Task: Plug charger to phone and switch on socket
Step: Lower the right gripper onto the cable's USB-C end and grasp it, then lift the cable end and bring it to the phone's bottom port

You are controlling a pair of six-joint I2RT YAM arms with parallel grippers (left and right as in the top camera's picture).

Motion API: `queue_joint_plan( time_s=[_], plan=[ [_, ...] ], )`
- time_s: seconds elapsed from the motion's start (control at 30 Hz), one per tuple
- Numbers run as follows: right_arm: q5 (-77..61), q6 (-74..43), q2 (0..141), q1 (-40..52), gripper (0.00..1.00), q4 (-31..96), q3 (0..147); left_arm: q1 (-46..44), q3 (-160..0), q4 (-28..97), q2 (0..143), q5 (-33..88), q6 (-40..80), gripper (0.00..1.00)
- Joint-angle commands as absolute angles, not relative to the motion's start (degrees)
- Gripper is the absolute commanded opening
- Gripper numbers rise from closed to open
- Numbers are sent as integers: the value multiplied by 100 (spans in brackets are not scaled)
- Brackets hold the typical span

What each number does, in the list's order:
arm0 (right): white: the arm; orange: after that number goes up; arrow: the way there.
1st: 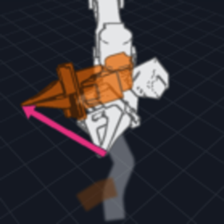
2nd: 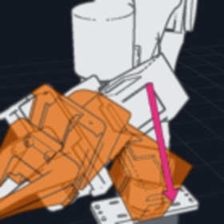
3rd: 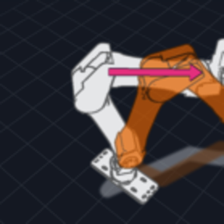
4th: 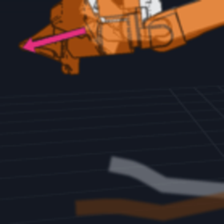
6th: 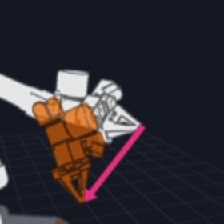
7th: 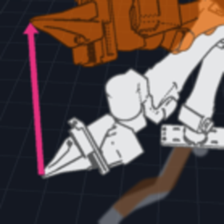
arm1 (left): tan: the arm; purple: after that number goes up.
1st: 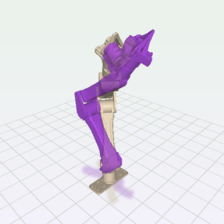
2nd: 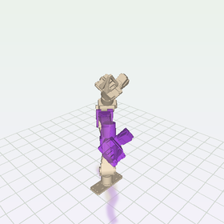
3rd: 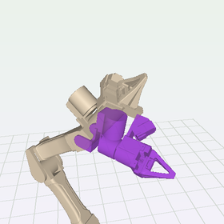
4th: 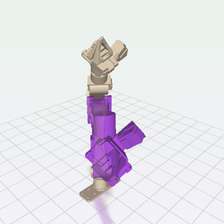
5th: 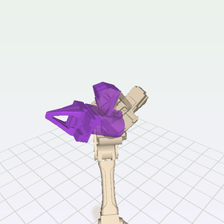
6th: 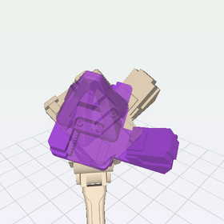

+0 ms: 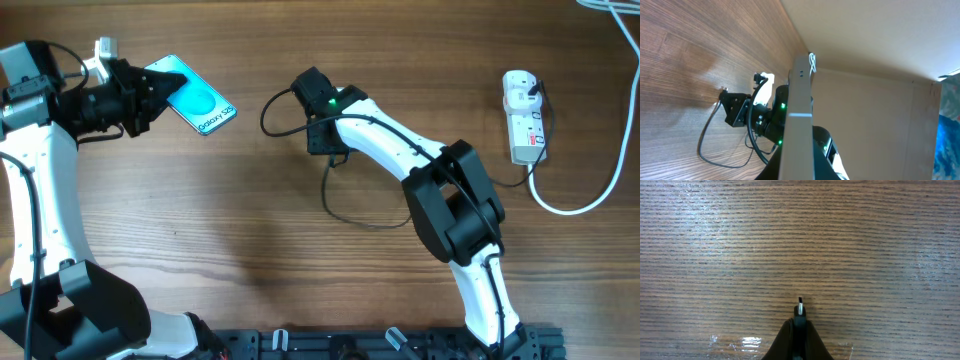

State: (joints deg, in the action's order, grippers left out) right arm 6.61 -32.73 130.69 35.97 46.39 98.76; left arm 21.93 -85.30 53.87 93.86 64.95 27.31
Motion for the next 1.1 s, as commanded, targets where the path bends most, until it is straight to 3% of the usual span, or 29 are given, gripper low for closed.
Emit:
queue_joint_plan(
  time_s=[0.0,0.13,0.4,0.67,0.83,1.07],
  plan=[
    [246,-3212,13635,3669,4,4978,9642,2198,-8547,5389,9299,6632,2749,4],
    [-89,-2724,13091,3664,4,5072,9741,2198,-8547,5387,9299,6632,2746,4],
    [-2768,-1264,10958,3286,4,4912,9741,2198,-8547,5487,9299,6637,2657,4],
    [-5039,-366,9668,2392,4,5677,9644,1844,-8547,5708,9299,6853,1879,4],
    [-6934,652,9188,1949,5,5999,8744,1256,-8547,5664,9299,6969,1621,4],
    [-7710,316,8768,1942,4,4840,6917,834,-8547,5520,9299,7550,1369,4]
  ],
)
